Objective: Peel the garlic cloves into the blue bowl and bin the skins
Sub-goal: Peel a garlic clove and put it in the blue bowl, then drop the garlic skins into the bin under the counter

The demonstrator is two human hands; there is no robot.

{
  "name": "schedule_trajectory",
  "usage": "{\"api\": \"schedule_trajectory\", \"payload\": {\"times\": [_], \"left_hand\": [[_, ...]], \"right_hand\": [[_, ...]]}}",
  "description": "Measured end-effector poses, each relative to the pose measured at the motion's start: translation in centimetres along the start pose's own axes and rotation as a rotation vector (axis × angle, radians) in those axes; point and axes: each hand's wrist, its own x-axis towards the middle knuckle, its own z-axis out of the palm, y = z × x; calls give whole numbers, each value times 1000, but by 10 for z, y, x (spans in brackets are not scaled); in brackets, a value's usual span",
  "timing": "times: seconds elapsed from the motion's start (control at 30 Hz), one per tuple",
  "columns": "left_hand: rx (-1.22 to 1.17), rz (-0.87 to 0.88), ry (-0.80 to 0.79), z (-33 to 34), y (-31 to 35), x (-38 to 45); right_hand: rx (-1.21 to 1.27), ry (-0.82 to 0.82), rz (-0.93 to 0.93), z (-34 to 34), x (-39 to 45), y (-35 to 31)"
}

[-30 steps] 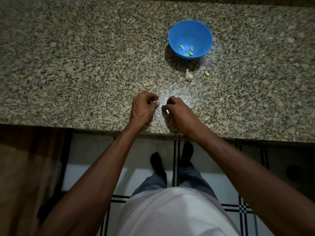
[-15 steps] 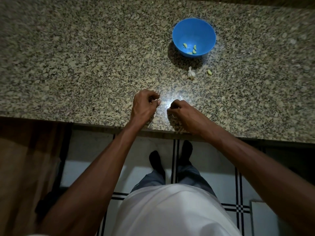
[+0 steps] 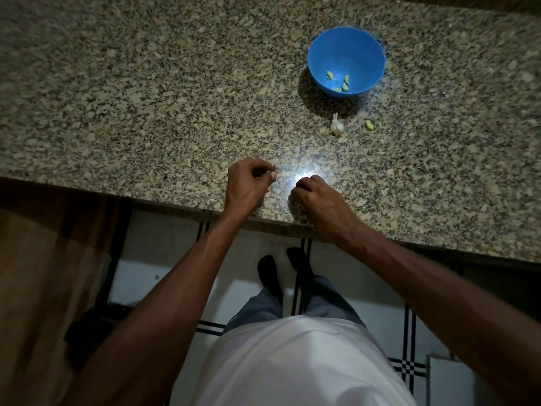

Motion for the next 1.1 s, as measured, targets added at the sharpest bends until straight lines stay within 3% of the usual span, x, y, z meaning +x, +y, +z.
{"api": "schedule_trajectory", "payload": {"times": [0.07, 0.13, 0.27, 0.37, 0.47, 0.73, 0.97, 1.1], "left_hand": [[-81, -51, 26, -2, 1, -3], [-161, -96, 69, -6, 5, -7], [-431, -245, 194, -15, 7, -15], [-536, -304, 269, -24, 4, -21], [-642, -365, 346, -35, -3, -33], [-750, -429, 656, -104, -42, -113], [-825, -539, 982, -173, -114, -219], [-819, -628, 1072, -206, -168, -288]], "right_hand": [[6, -14, -47, -2, 1, 5], [112, 36, 36, -8, 9, 14], [737, 260, 610, -26, 52, 33], [1304, 107, 780, -33, 89, 21], [1548, -75, 732, -37, 114, -10], [1577, -446, 488, -23, 141, -141], [1480, -757, 308, 28, 133, -295], [1406, -887, 242, 58, 112, -388]]}}
